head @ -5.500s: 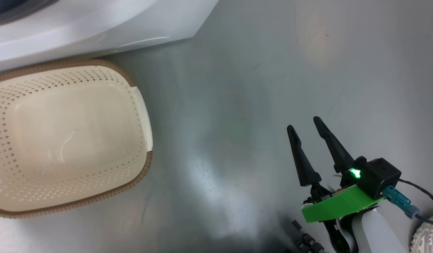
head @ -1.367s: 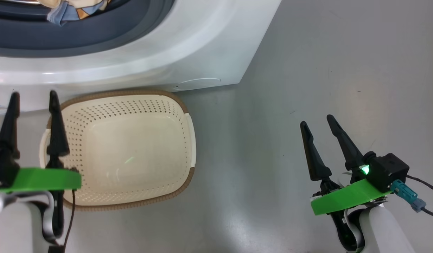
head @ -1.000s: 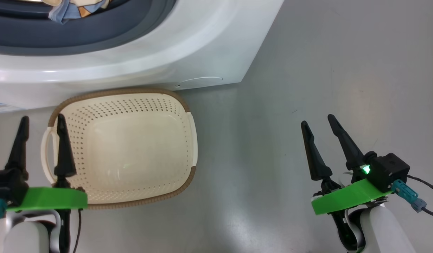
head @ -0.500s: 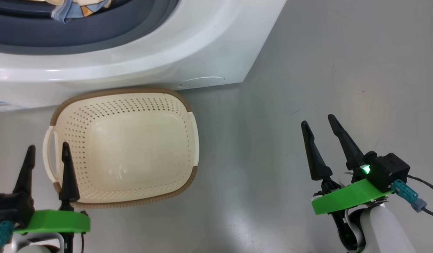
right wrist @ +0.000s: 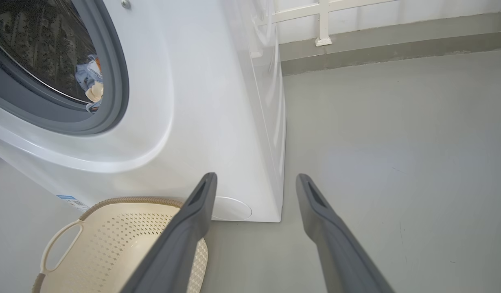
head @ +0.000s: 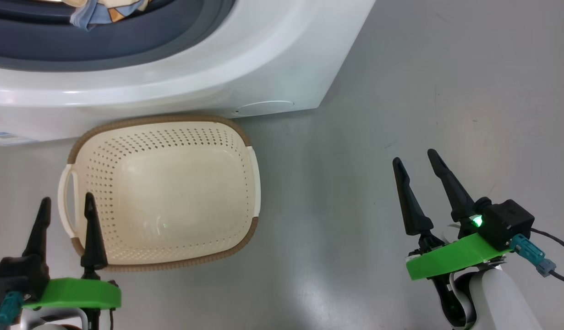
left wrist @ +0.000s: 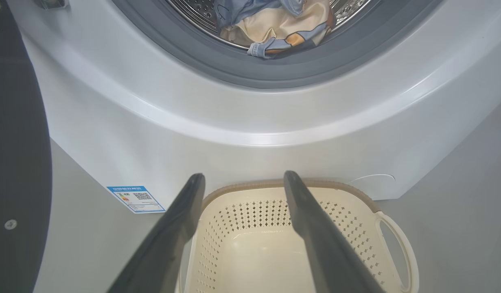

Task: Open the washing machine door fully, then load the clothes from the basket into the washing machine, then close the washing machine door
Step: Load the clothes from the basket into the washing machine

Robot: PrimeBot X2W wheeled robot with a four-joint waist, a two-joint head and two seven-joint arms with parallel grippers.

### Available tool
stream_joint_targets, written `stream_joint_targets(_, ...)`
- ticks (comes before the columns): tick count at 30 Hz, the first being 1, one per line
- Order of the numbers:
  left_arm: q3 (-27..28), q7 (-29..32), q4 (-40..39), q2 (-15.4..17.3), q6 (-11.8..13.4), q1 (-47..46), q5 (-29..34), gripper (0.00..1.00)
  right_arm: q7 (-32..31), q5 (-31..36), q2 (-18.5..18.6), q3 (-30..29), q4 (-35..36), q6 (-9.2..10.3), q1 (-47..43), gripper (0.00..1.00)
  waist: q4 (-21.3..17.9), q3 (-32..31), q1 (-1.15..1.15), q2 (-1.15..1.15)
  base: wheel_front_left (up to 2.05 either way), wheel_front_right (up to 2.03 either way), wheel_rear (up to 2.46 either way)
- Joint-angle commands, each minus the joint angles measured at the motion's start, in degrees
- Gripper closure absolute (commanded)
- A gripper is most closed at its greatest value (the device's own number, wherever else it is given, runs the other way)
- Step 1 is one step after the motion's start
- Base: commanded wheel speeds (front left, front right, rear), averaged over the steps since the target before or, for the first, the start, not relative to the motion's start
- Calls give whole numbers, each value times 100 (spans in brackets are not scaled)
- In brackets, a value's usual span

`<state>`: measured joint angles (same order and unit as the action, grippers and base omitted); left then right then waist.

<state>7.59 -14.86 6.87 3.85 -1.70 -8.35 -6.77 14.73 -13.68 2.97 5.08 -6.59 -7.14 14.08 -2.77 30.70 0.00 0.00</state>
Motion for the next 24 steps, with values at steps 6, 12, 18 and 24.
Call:
stream_joint_targets(6,170,-14,-21,34,57,191,38,0,27,88,-10,146,100,-35,-62,0,-20,-8,0,0,0,0,0)
stream_joint_targets(12,185,-14,25,18,52,214,41,0,27,93,-10,133,109,-35,-68,0,-18,-10,0,0,0,0,0)
stream_joint_targets(18,200,-14,-6,12,28,256,53,0,27,94,-10,116,114,-35,-82,0,-9,-23,0,0,0,0,0)
stream_joint_targets(24,181,-14,-131,-5,3,360,69,0,27,94,-10,97,101,-35,-87,0,16,-61,0,0,0,0,0)
